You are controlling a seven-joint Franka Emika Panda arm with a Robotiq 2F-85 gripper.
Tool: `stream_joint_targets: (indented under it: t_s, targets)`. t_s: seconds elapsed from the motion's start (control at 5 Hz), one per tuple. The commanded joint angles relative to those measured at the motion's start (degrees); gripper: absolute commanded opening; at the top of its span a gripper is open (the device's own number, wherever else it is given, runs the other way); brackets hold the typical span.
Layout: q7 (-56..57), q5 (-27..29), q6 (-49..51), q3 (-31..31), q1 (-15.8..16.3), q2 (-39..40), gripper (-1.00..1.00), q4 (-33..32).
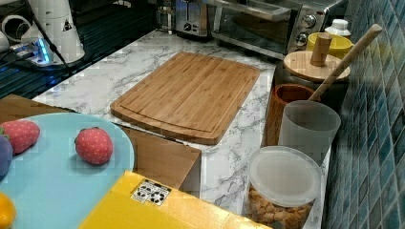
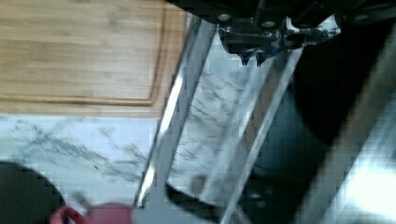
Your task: Close the oven.
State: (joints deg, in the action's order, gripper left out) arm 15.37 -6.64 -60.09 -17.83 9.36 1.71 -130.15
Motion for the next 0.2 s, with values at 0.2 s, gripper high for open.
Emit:
stream_joint_targets:
  t_s: [0.2]
  targets:
    - [-27.33, -25.53, 6.68, -9.41, 2.64, -2.55, -1.00, 13.14]
